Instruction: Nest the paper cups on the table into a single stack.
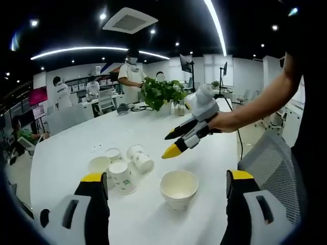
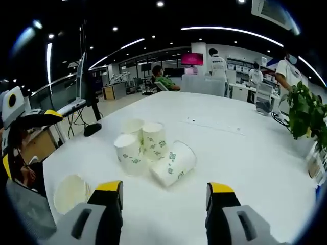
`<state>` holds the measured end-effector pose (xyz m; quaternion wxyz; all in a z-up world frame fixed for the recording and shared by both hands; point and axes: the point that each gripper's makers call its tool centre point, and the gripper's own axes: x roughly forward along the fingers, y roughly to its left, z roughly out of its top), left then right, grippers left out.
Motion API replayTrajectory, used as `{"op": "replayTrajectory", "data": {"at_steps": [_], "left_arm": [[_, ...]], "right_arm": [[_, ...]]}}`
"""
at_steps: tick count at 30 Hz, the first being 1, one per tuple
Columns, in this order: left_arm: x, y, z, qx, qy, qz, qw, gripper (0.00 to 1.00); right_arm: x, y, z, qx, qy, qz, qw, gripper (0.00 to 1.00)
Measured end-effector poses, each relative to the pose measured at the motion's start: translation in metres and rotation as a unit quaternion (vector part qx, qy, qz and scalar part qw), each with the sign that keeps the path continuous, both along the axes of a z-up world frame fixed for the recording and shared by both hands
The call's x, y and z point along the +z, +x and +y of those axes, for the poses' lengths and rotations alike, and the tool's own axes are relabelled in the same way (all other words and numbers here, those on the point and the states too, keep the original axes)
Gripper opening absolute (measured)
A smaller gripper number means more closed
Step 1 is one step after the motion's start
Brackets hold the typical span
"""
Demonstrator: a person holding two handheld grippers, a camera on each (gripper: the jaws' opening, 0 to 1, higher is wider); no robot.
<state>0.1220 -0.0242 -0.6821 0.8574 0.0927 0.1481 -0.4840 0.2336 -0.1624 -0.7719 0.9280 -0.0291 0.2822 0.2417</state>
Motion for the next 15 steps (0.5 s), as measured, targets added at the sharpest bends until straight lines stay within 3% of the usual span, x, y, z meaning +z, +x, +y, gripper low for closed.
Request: {"op": "replayTrajectory", "data": {"at_steps": [7, 15], "left_arm": [[0.001, -0.003, 0.002, 0.006, -0.004, -0.003, 1.0000, 0.99], [0.000, -0.005, 0.003, 0.008, 0.002, -0.006, 0.9999, 0.99]], "right_arm": [[-0.012, 0.024, 0.008, -0.014, 0.001, 0.002, 0.9999, 0.64], [-0.024, 0.039, 0.012, -0.023, 0.014, 0.030, 0.9992, 0.63]]}}
